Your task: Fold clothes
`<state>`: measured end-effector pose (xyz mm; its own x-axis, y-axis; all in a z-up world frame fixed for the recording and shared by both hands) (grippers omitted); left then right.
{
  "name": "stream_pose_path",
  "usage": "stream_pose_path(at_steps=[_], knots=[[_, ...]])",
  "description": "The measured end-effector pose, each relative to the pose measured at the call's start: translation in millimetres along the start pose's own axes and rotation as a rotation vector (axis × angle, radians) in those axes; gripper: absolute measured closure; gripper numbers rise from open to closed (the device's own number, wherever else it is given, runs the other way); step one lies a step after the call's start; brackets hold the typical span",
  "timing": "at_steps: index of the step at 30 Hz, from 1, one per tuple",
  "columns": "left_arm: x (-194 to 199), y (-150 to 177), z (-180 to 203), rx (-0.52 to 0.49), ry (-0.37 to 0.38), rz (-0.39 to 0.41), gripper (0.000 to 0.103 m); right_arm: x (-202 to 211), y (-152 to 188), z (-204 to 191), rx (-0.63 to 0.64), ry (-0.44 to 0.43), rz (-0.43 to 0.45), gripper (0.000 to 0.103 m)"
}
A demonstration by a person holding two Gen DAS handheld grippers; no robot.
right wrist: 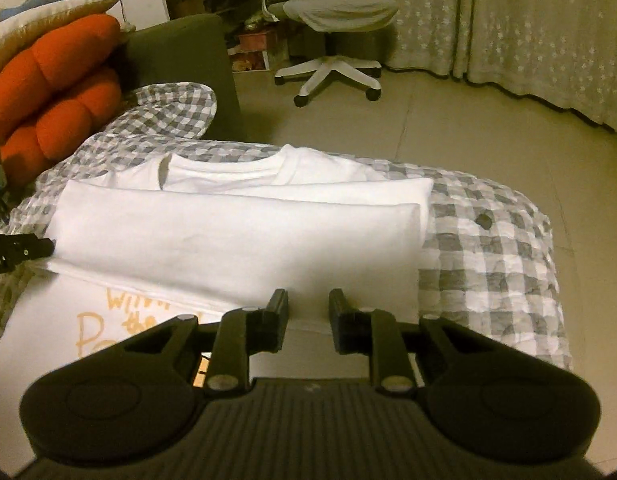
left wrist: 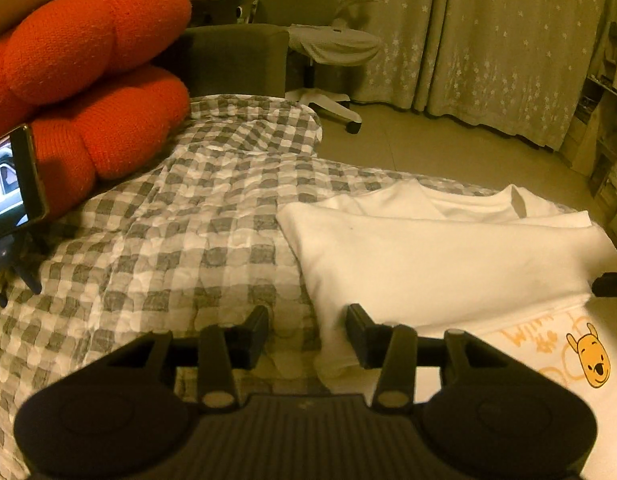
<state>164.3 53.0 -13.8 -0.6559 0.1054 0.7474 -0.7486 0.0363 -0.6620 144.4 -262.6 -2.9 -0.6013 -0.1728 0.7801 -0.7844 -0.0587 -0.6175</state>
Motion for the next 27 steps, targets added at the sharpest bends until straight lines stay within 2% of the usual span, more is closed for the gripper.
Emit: stream_pose_path(at_steps=[2,4,7,12,14,16,17,20,25,27], knots=[[2,-1,-1,0.013,0.006,0.001,0.057,1,1,6,-0.016,0.002,-0.002,0.083],[4,-2,-3,0.016,0.005,0.003,0.058,3,1,13,-0.037,0.004,-0.005,0.090],[4,-1,-5,0.017,0.001,-0.003,0.057,5,3,20,-0.057,-0.004,-0.012,0.096],[6,0,-4,-0.006,-0.012,0.000,0.054,9,6,33,-0.091,-0.015,-0.027,0.098],[9,-2,-8,0.013,-0.012,0.003,0.053,12,8,34,-0.083,-0.018,-0.033,0.098],[15,-6,-14,0.042,-0.020,0.020,0.055,18,4,33,-0.070,0.001,-0.004,0.098],[19,-9,-18,0.057,-0.028,0.041,0.058,21,2,33,-0.064,0.011,0.013,0.098],[27,-15,-24,0.094,-0.012,0.086,0.058,31,-7,37,-0.097,0.040,0.080,0.090],[31,-19,-12,0.080,0.033,0.143,0.059,24,-8,38,-0.101,0.079,0.097,0.087],[31,-21,-1,0.053,0.065,0.171,0.065,24,-9,31,-0.078,0.069,0.112,0.087]])
Point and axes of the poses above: each gripper's, at about its wrist camera, not at the fingertips, and x roughly against the way its jaws point, z to its right, y to its underside, the point moved 6 cm from there along -x, roughly the way its jaws point, and after that the axes turned 4 degrees about -z, right-handed, at the moved point
